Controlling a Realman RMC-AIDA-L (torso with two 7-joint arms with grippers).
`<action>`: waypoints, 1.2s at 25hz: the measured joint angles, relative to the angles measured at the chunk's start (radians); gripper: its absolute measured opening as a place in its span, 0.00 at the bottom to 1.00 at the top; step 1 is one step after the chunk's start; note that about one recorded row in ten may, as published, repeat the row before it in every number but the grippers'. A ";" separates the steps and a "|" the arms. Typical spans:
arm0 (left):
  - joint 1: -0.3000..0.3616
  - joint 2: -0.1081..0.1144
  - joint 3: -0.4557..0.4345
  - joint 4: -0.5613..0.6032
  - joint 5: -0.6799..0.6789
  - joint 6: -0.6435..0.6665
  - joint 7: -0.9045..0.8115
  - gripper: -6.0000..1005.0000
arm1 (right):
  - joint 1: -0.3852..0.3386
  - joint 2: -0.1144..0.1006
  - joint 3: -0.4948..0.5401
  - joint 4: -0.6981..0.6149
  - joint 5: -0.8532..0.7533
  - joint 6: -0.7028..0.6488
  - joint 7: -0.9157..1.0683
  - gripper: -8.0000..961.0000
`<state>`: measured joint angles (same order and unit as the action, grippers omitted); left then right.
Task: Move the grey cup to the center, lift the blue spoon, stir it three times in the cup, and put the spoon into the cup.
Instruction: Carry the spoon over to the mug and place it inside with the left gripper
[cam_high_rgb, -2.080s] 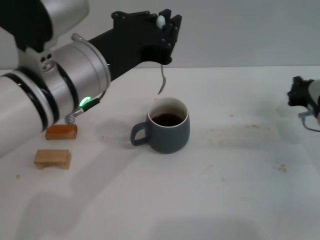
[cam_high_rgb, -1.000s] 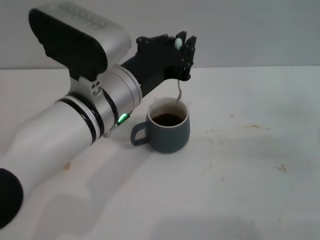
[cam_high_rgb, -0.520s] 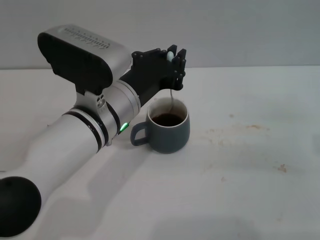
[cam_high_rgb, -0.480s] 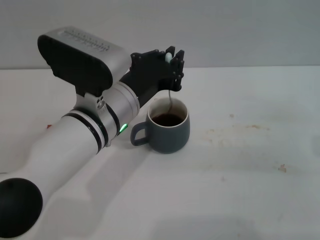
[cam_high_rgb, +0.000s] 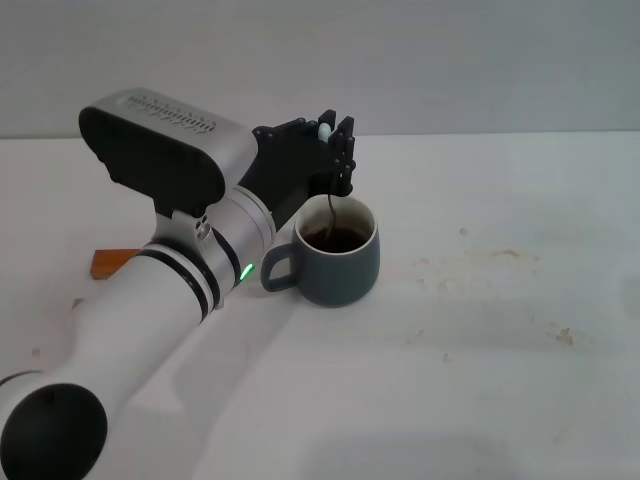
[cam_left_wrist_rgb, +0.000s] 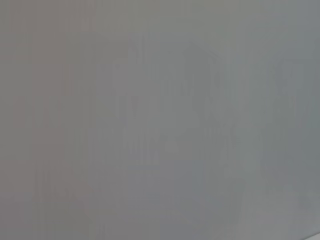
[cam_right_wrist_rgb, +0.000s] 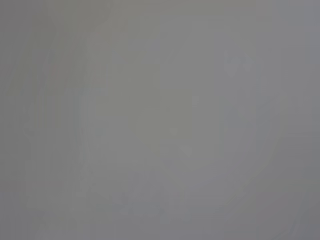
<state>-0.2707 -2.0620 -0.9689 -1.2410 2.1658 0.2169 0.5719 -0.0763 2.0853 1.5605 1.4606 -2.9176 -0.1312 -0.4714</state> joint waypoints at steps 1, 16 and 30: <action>0.000 0.001 0.010 0.010 0.001 0.018 -0.018 0.15 | 0.000 -0.002 -0.001 0.007 0.000 0.000 0.000 0.01; -0.004 0.000 0.094 0.102 0.005 0.148 -0.094 0.15 | -0.007 -0.005 0.001 0.014 0.000 -0.009 -0.019 0.01; -0.020 -0.005 0.162 0.133 0.006 0.206 -0.139 0.15 | 0.005 -0.007 0.007 0.013 0.000 -0.010 -0.045 0.01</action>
<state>-0.2902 -2.0666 -0.8073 -1.1083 2.1721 0.4229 0.4327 -0.0714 2.0785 1.5675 1.4737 -2.9176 -0.1408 -0.5162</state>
